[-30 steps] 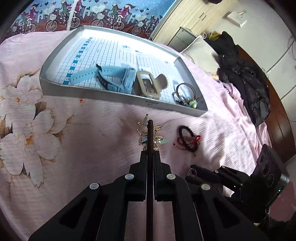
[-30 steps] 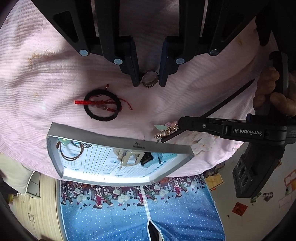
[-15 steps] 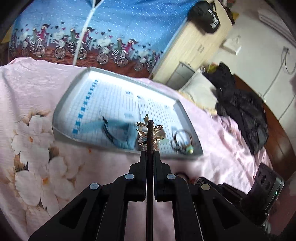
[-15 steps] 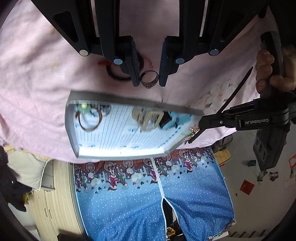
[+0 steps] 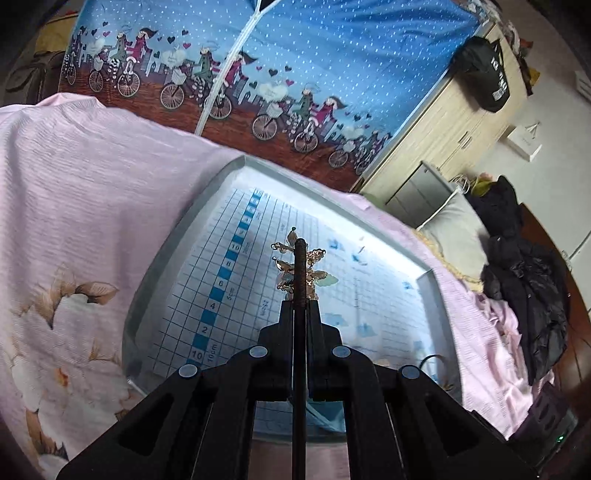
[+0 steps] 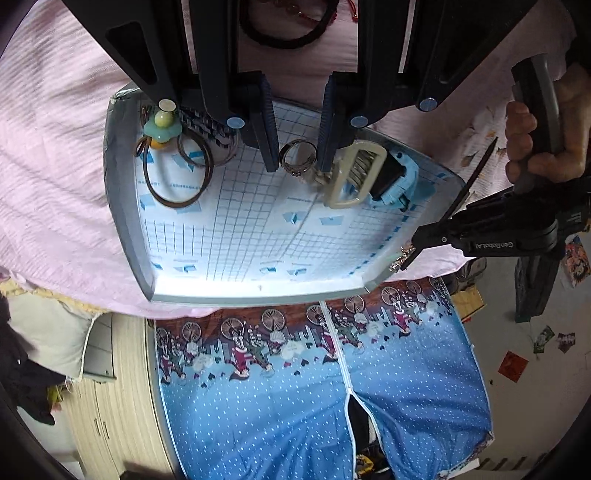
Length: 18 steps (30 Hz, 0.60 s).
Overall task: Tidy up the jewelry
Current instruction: 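Carry the hair stick into the tray with the left tool while the right tool places the ring there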
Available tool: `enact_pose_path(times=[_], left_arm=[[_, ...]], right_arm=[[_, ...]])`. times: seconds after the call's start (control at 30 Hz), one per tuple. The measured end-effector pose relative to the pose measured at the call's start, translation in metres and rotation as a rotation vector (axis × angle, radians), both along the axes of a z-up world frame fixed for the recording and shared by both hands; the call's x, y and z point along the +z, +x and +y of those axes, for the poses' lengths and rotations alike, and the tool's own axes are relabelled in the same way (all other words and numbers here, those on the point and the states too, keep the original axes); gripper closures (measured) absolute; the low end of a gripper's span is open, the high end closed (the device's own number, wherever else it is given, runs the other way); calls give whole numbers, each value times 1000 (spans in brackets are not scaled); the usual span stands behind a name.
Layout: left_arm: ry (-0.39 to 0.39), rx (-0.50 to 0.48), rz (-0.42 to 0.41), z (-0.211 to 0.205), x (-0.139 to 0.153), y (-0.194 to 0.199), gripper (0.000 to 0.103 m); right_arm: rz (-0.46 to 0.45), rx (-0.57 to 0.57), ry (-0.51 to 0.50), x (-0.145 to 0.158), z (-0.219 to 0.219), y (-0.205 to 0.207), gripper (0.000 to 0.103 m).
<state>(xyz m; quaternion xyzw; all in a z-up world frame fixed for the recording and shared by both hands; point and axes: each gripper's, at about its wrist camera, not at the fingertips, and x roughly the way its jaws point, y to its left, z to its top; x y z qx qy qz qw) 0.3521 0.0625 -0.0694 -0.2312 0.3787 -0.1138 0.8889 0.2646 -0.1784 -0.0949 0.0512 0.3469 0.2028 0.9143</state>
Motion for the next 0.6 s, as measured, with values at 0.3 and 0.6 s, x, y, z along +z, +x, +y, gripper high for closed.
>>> enact_pose_path(times=[0.3, 0.6], left_arm=[[35, -39, 57, -8, -18, 4, 99], [103, -45, 71, -19, -12, 3, 91]], right_arm=[[34, -19, -20, -7, -1, 0, 82], [34, -16, -10, -7, -1, 1, 77]])
